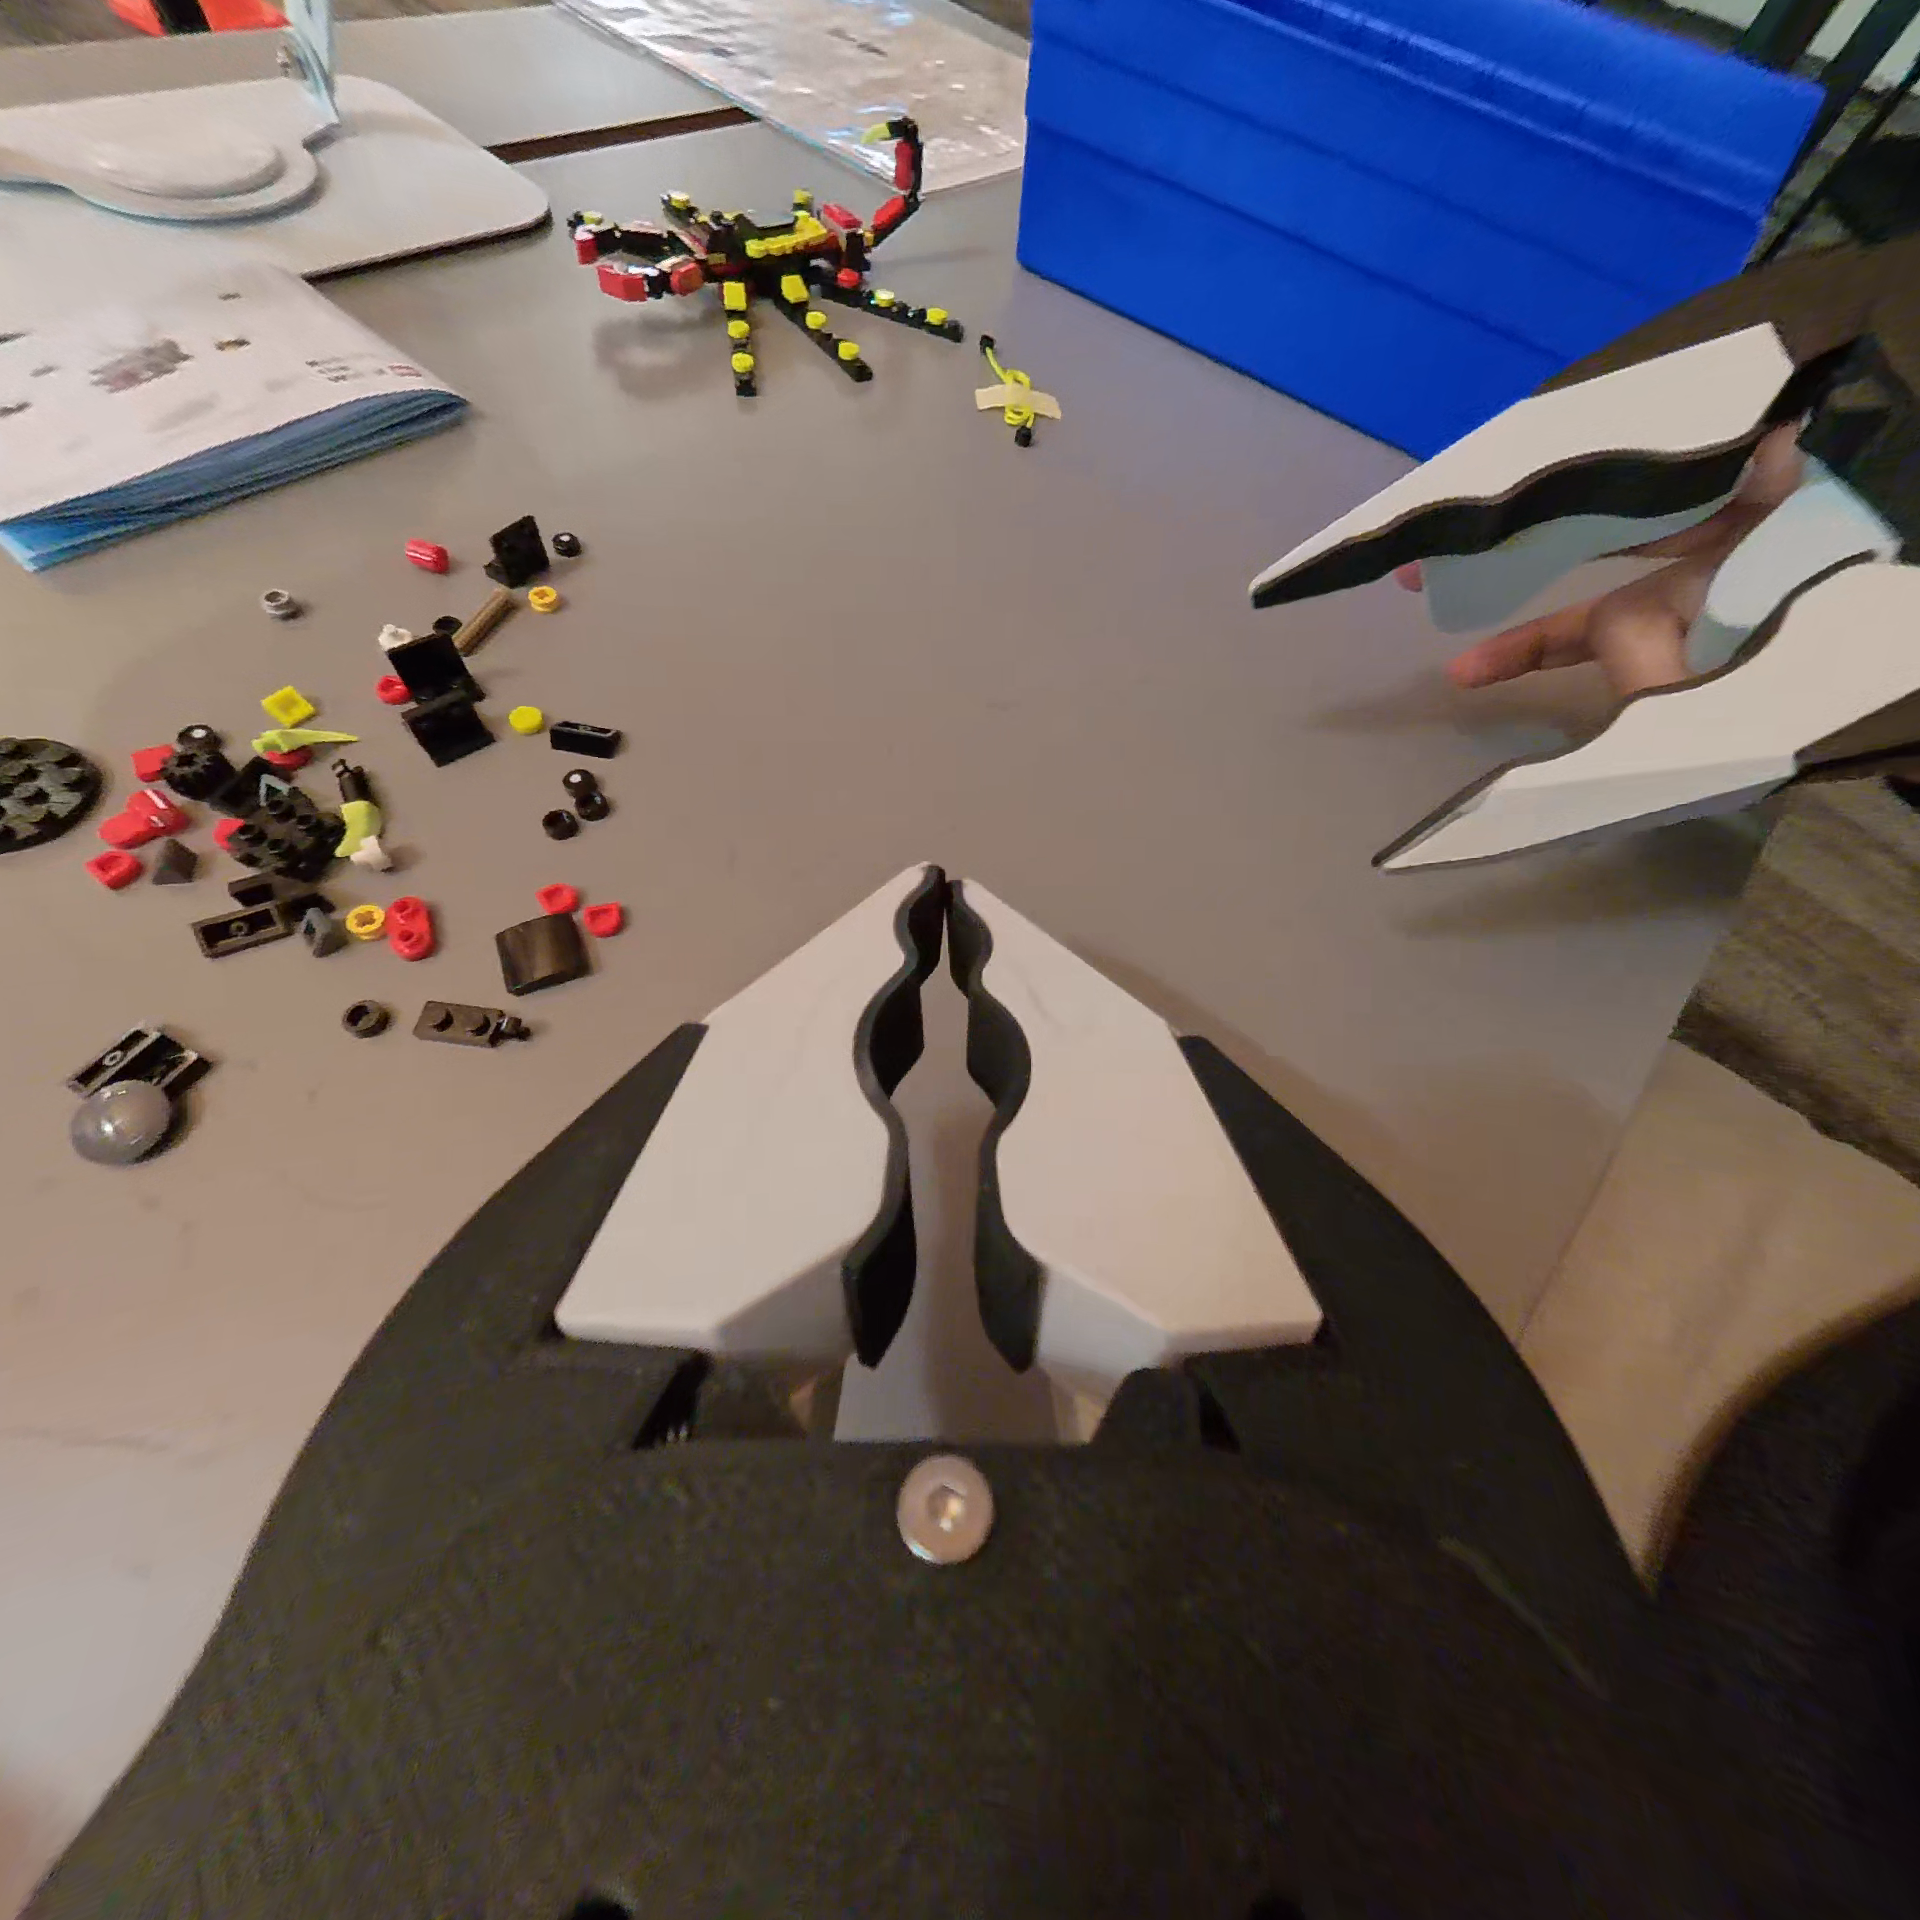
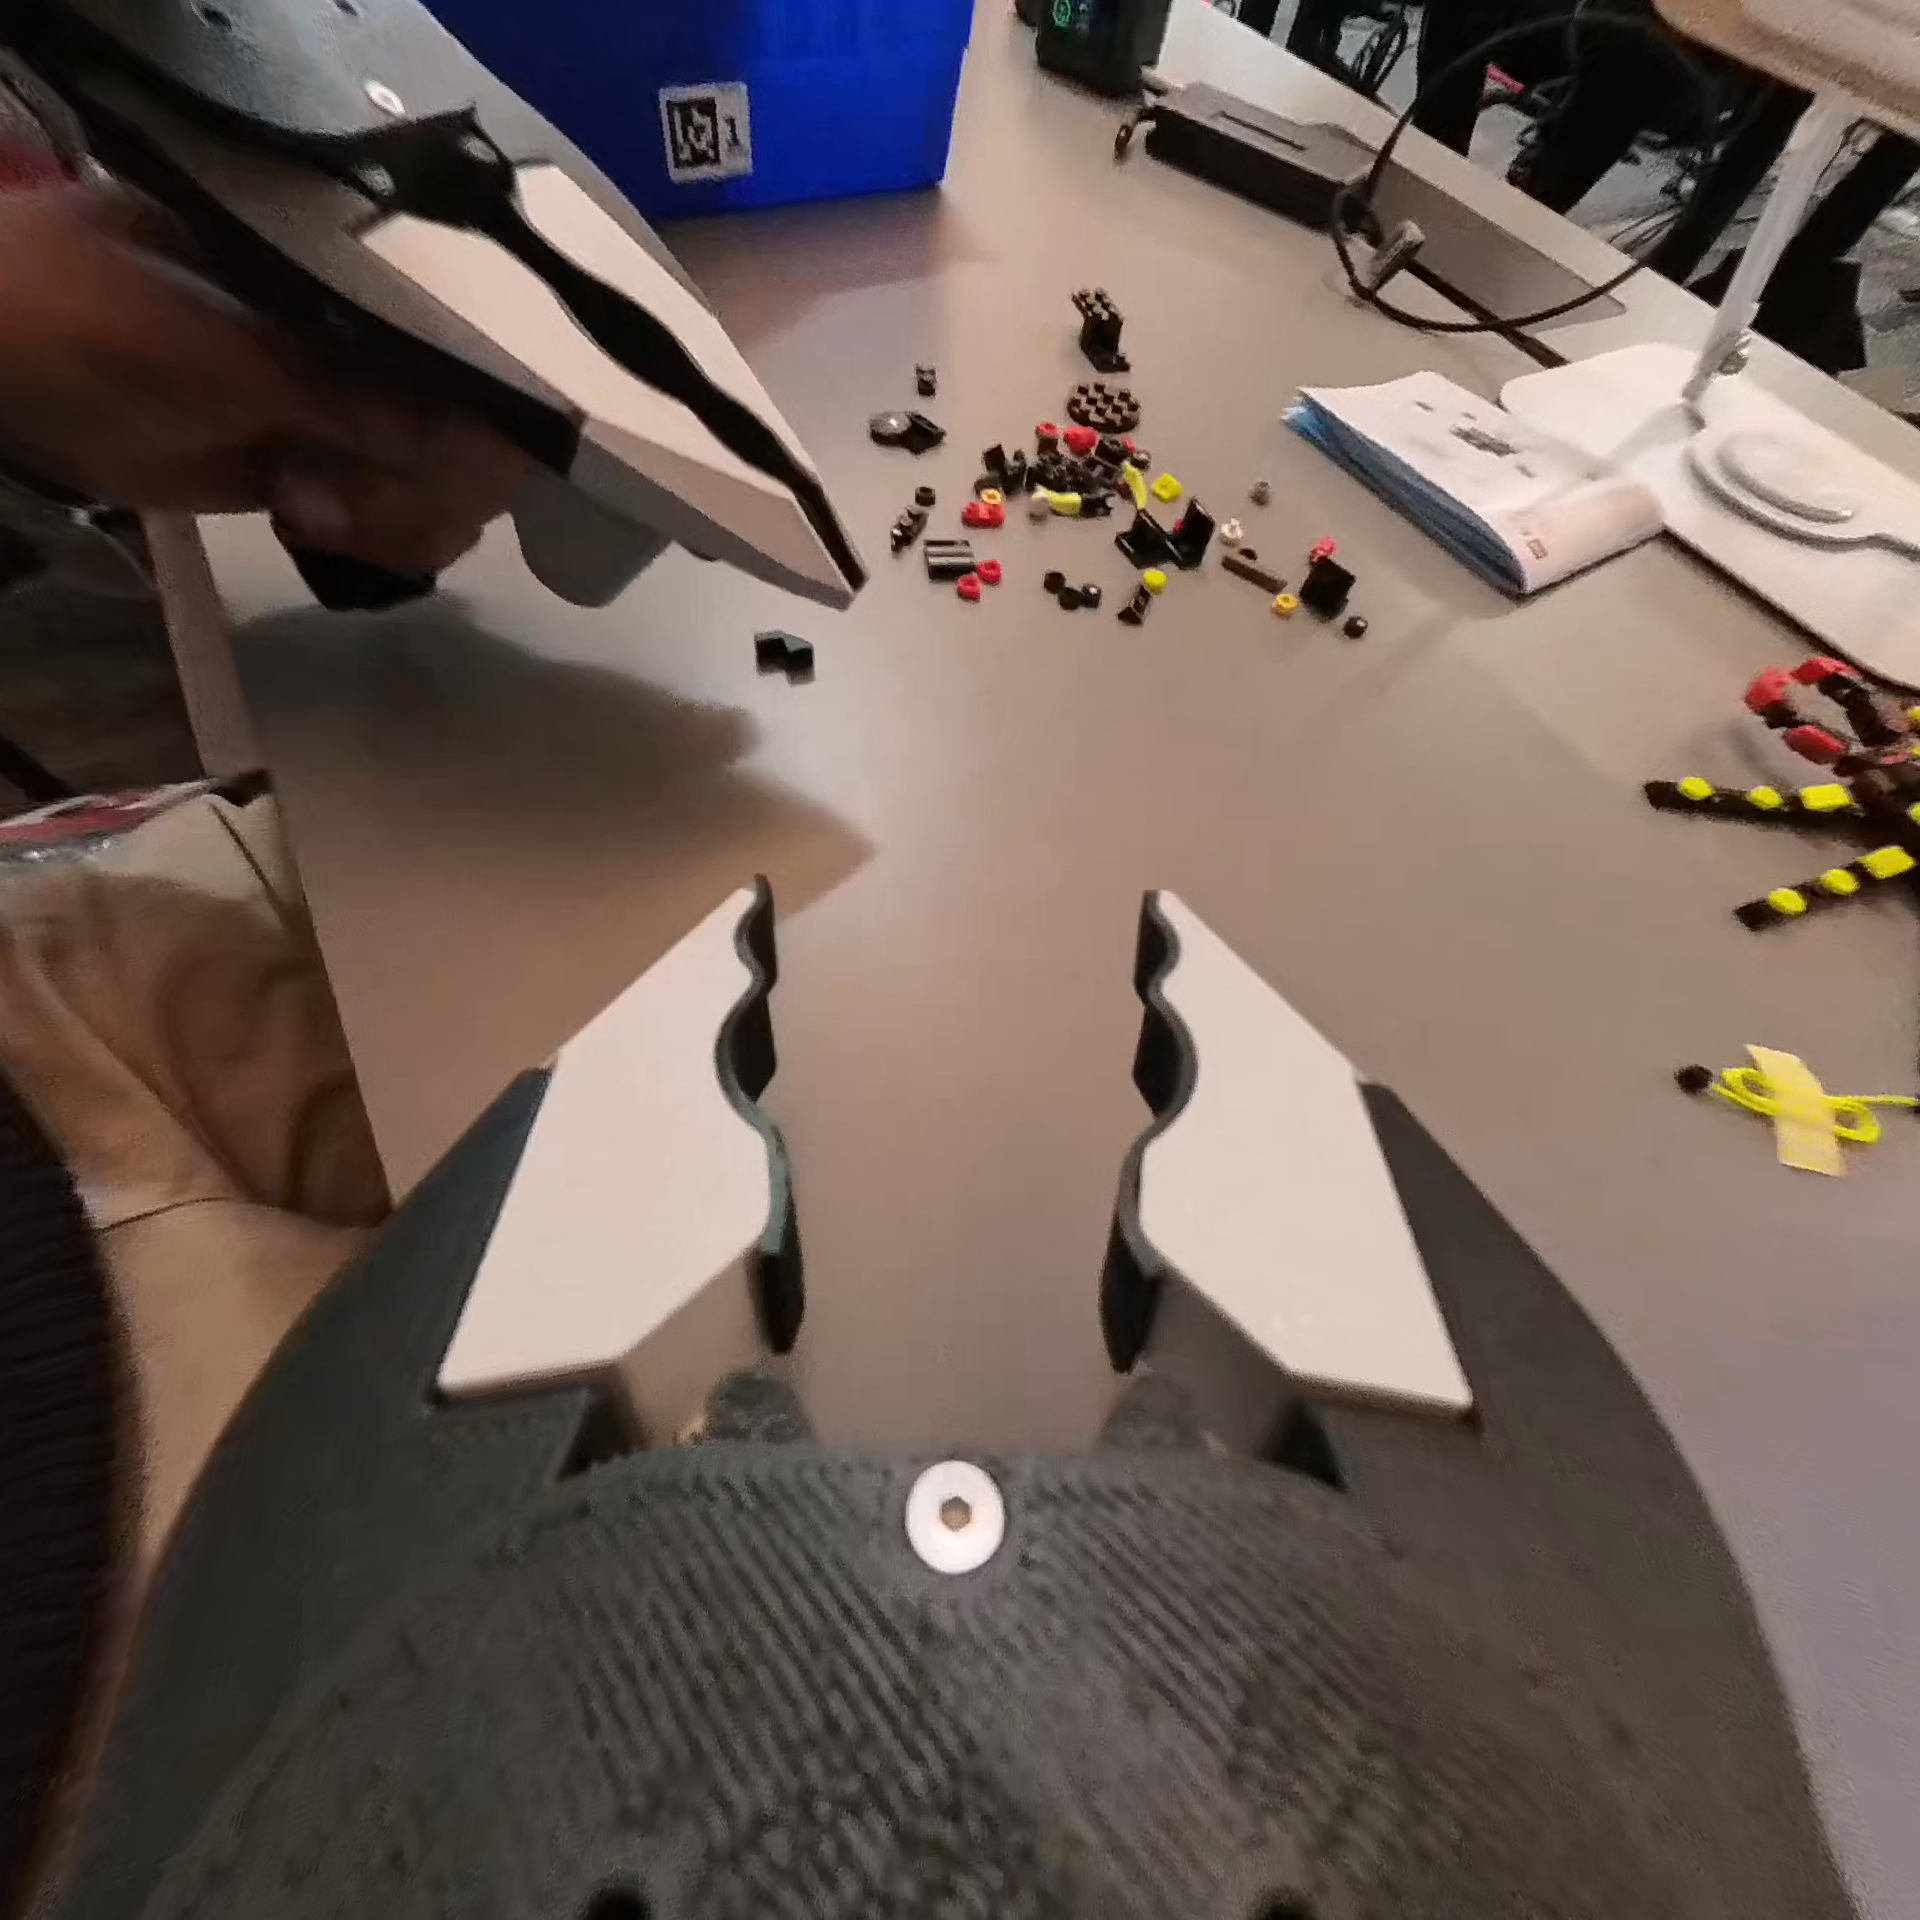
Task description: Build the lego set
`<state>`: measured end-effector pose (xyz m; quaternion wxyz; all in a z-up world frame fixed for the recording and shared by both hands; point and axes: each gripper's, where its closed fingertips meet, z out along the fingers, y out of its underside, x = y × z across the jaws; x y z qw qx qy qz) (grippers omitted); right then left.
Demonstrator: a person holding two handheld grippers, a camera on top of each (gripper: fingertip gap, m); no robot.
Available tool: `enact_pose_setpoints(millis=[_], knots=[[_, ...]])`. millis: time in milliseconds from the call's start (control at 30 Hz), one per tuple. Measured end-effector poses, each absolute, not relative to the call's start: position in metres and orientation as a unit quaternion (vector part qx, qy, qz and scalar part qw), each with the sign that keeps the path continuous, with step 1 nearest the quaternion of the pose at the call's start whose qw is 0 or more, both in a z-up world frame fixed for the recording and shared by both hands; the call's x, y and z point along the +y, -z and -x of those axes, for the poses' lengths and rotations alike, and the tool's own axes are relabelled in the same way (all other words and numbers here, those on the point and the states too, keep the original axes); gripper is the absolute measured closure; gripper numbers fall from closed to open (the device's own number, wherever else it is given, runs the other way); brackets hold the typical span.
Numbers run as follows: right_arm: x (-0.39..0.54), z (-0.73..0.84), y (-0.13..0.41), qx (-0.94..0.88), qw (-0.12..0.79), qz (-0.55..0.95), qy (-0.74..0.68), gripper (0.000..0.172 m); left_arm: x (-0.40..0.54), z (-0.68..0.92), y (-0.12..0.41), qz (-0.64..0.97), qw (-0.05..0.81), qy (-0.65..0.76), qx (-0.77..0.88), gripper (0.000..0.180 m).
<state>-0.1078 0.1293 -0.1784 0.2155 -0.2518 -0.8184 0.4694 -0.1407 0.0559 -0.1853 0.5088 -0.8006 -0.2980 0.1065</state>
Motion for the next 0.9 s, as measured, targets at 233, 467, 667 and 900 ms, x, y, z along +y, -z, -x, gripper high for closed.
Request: enact_pose_setpoints(millis=[233, 467, 667, 900], knots=[[0.142, 0.114, 0.197, -0.849, 0.272, 0.233, -0.388, 0.086, 0.056, 0.140, 0.188, 0.802, 0.505, -0.101, -0.304, 0.180], [0.142, 0.116, 0.198, -0.855, 0.303, 0.215, -0.363, 0.076, 0.057, 0.140, 0.190, 0.806, 0.498, -0.109, -0.302, 0.174], [0.141, 0.114, 0.197, -0.856, 0.309, 0.210, -0.358, 0.073, 0.058, 0.138, 0.191, 0.806, 0.500, -0.102, -0.301, 0.159], [0.143, 0.115, 0.197, -0.855, 0.310, 0.214, -0.357, 0.069, 0.053, 0.146, 0.192, 0.799, 0.497, -0.116, -0.319, 0.133]])
